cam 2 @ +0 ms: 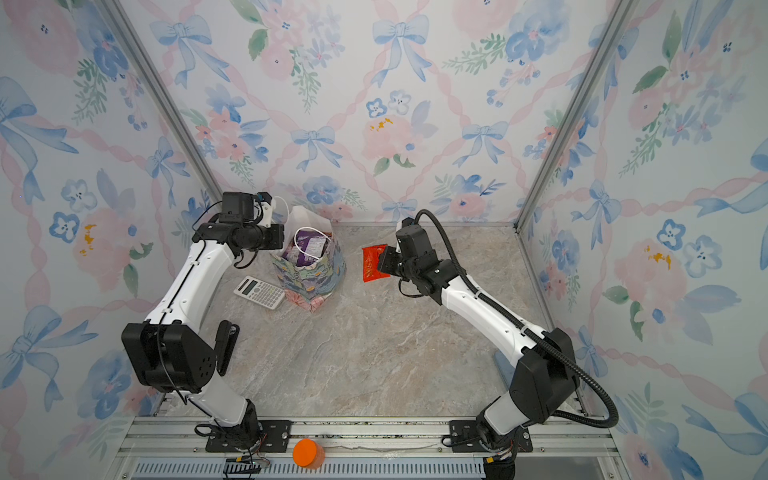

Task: Place the snacks into the paper bag
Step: 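Lift the red packet with the right gripper toward the paper bag, then lower the red packet into the paper bag mouth with the right gripper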

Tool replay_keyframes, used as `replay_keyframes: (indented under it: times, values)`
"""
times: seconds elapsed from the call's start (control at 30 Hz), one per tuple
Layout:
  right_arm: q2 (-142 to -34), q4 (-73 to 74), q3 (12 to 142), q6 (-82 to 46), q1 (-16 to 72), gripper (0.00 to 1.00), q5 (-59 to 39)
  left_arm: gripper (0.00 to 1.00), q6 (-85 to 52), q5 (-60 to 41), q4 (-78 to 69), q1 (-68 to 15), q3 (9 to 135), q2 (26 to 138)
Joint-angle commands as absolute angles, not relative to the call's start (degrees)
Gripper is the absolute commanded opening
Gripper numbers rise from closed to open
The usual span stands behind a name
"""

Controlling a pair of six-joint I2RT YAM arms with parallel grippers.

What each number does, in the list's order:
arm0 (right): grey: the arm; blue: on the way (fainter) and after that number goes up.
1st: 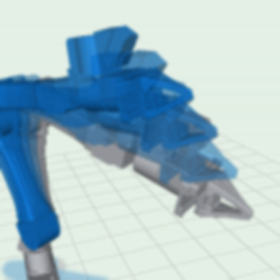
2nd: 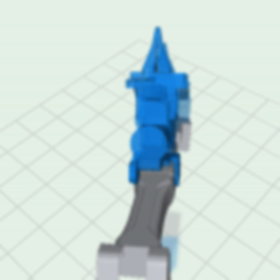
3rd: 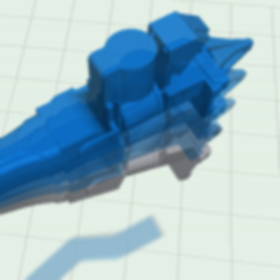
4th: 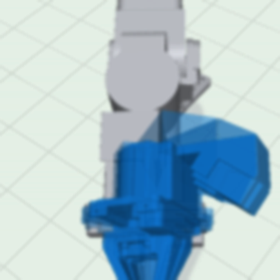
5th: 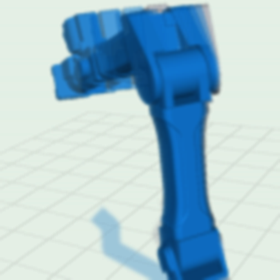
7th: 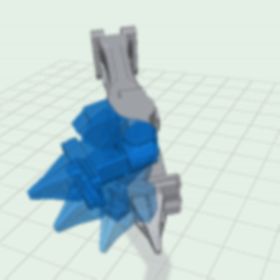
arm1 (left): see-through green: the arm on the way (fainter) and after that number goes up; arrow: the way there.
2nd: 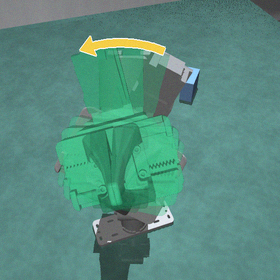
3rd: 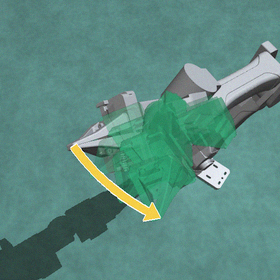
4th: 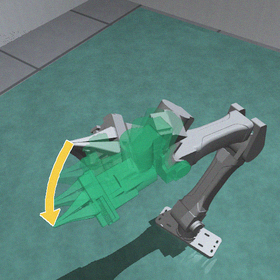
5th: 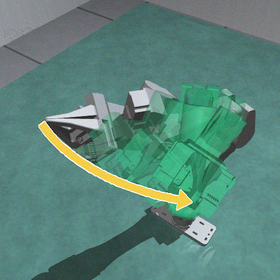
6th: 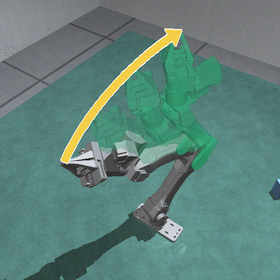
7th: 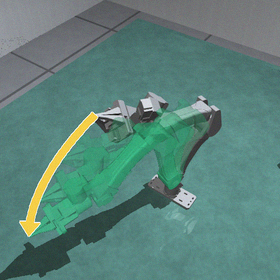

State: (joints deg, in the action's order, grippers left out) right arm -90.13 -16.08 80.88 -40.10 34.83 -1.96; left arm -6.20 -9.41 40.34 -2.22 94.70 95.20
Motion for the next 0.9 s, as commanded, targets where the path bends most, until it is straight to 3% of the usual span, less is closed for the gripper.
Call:
replay_keyframes:
  times: [0.0, 0.87]
  values:
    - [-93.3, -16.9, 89.1, -36.1, 33.8, 0.0, -3.2, 0.0, -6.1, -9.6, 41.5, -2.4, 93.7, 95.6]
    - [-128.8, -27.7, 147.1, -28.6, 38.8, 0.0, -9.1, 0.0, -6.0, -10.1, 41.5, -2.5, 93.8, 95.5]
